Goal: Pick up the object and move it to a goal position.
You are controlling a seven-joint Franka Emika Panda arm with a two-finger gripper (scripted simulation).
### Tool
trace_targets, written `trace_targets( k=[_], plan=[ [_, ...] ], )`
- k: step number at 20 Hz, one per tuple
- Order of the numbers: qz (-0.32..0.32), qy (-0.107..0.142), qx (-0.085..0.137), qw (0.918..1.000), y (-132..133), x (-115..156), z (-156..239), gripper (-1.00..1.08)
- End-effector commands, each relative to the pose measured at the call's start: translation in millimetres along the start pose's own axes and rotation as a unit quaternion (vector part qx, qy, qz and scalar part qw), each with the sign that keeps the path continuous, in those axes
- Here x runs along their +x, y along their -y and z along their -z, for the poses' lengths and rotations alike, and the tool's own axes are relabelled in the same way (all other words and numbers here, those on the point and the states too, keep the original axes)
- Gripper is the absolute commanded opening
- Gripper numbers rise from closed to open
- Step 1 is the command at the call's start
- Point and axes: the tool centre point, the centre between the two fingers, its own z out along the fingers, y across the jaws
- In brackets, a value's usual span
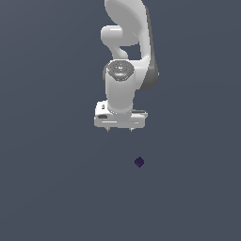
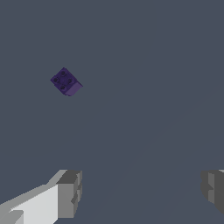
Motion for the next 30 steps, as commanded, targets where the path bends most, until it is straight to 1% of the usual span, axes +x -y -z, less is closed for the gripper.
trace_targets(
  k=[1, 10, 15, 19, 25, 30],
  plan=[
    [0.000, 0.000, 0.000, 1.0000, 0.0, 0.0, 0.0, 1.00],
    [0.023, -0.001, 0.002, 0.9997, 15.3, 3.7, -2.6, 1.00],
    [0.024, -0.001, 0.002, 0.9997, 15.3, 4.2, -2.9, 1.00],
    [0.039, -0.002, 0.001, 0.9993, 18.6, 8.6, -5.5, 1.00],
    [0.086, -0.003, -0.001, 0.9963, 29.4, 23.0, -14.6, 1.00],
    [0.148, -0.006, -0.003, 0.9890, 44.3, 41.3, -27.7, 1.00]
  ],
)
